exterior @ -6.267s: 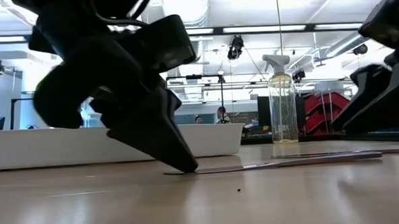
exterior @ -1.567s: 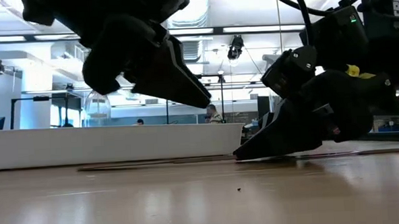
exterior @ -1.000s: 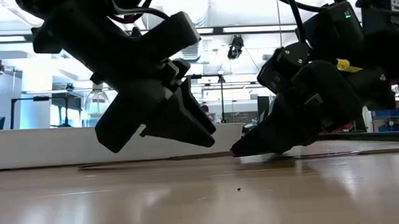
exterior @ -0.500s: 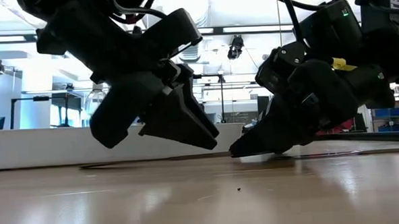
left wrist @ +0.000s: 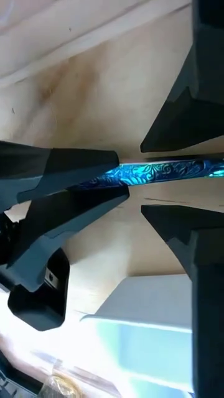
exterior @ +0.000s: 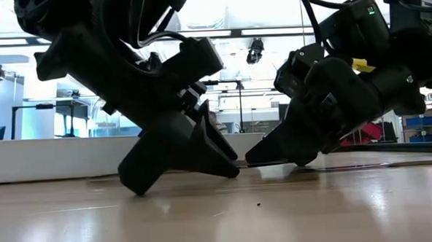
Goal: Sort silverware
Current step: Put the blue table knife with the other blue table knives on the silverware tray
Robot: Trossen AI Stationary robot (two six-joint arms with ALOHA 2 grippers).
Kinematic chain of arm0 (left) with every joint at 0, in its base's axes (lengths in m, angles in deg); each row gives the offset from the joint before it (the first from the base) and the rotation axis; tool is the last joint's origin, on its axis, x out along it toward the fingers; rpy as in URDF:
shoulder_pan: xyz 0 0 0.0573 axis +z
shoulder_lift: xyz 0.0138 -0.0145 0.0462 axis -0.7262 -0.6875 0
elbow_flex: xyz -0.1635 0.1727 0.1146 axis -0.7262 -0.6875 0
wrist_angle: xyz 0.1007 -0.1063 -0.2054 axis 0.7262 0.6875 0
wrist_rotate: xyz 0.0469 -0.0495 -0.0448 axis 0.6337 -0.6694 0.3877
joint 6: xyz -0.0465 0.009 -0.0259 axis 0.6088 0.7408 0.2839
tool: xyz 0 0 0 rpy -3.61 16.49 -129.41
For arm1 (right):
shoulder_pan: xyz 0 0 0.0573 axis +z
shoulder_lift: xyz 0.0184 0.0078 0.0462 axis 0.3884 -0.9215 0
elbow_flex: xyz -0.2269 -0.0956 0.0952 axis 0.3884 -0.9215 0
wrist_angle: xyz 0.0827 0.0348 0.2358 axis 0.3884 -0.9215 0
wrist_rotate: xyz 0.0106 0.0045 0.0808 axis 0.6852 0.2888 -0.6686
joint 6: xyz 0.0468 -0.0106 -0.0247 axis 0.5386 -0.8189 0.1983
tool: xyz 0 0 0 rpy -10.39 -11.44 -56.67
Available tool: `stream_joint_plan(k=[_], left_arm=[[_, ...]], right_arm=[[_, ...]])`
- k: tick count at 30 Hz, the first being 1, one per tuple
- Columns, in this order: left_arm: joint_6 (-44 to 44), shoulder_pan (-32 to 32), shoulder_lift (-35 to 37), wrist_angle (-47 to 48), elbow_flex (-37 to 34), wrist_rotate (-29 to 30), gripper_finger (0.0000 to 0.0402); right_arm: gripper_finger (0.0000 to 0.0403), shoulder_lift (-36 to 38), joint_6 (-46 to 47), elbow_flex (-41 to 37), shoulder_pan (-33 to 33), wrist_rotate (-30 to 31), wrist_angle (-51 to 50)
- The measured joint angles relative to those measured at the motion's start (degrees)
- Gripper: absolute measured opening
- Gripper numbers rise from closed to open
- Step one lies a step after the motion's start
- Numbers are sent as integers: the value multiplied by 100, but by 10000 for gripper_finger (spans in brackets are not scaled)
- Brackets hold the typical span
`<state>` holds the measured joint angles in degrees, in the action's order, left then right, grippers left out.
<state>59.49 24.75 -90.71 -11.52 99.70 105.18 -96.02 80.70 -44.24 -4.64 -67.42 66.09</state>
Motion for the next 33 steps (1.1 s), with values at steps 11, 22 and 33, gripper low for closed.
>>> stream_joint_plan(k=[11, 22, 33], left_arm=[[62, 18, 2, 22, -11, 75, 17], [44, -102, 612, 180, -40, 187, 1], [875, -51, 2137, 2155, -24, 43, 0]], right_arm=[[55, 32, 516, 4, 0, 46, 83], [227, 1193, 545, -22, 96, -520, -1068], [273, 2989, -494, -13, 487, 310, -2902]])
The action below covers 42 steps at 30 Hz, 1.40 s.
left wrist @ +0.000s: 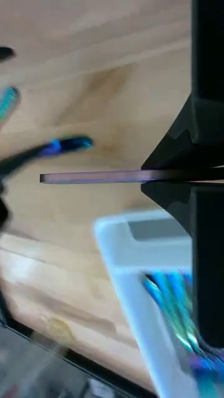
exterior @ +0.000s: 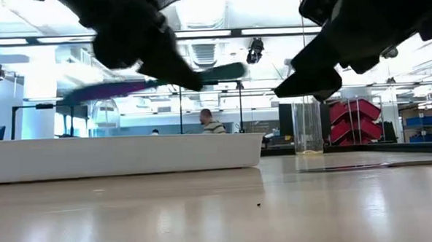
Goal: Sort silverware
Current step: Put the blue table knife with the other blue table knives on the silverware tray
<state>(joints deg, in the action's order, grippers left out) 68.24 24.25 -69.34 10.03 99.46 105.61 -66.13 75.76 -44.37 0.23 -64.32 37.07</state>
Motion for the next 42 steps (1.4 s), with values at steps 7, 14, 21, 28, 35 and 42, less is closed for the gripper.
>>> stream_joint_plan(k=[7, 14, 21, 28, 35, 42], left_arm=[[707, 561, 1218, 2484, -28, 277, 0], [-97, 1282, 1930, 2418, -867, 313, 0], [-1082, 2217, 2483, 861, -2340, -5, 0], [-1210, 3168, 2274, 517, -2724, -215, 0], [-1846, 3560, 1892, -455, -2958, -763, 0], [-2022, 3573, 1598, -871, -2986, -975, 24]], right_arm=[[239, -253, -126, -18, 1, 46, -133], [201, -764, -94, -9, -8, 31, -110], [183, -906, -350, -9, -6, 29, -66], [163, -880, -569, -7, -9, 36, -20], [138, -875, -696, -5, -36, 87, 308], [119, -873, -517, -1, -38, 40, 365]])
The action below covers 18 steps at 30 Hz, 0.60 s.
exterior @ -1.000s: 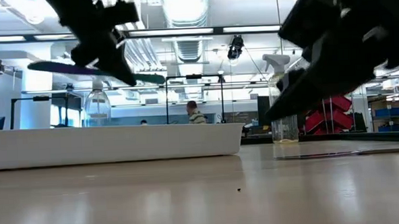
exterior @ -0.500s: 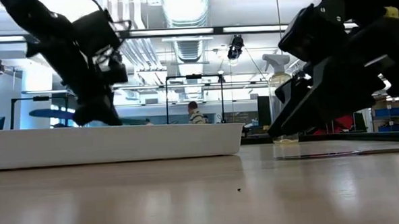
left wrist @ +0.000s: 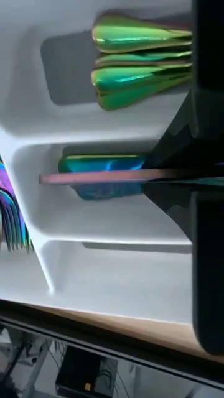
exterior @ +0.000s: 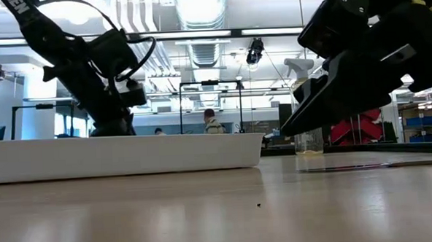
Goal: Sort silverware
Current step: Put the blue table knife with the other blue table knives on the silverware tray
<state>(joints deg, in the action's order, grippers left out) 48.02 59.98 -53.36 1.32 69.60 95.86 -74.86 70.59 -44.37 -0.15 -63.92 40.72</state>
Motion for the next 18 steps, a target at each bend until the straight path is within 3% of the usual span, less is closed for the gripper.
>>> stream_joint_plan(k=[9, 18], left_arm=[[38, -33, 56, -152, 3, 185, 92], [416, -885, 911, -6, 423, 218, 112]], right_arm=[[144, 85, -171, 17, -40, -6, -163], [146, 1103, 434, 20, -14, -9, -2963]])
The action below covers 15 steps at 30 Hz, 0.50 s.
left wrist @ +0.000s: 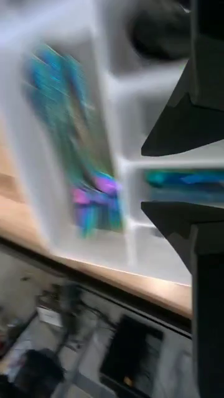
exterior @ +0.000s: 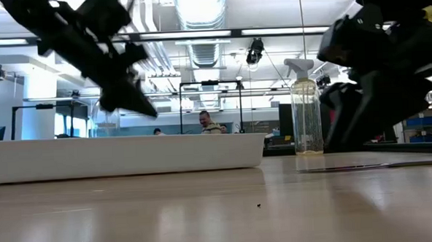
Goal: Sort silverware
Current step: Put the blue table knife with the other blue table knives on the silverware tray
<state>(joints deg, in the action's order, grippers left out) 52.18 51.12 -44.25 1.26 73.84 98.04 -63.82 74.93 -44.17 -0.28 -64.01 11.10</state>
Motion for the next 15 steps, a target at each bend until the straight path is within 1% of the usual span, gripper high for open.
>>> stream_joint_plan(k=[3, 6, 8, 10, 12, 15], left_arm=[[326, -530, 124, -349, 64, -88, 106], [572, -1156, -33, -884, 35, -137, 100], [680, -1541, -277, -1188, 27, -43, 95], [821, -1857, -598, -1447, 50, 193, 89], [1017, -2093, -951, -1631, 112, 431, 82], [1328, -2290, -1501, -1844, 285, 485, 78]], right_arm=[[136, 403, 392, 0, 69, -4, -947], [123, 797, 784, -7, 197, 38, -1789], [113, 1007, 886, -51, 298, 219, -1895], [101, 1098, 886, -76, 346, 380, -1865], [85, 1038, 891, -112, 347, 395, -1866], [50, 735, 892, -131, 327, 455, -1719]])
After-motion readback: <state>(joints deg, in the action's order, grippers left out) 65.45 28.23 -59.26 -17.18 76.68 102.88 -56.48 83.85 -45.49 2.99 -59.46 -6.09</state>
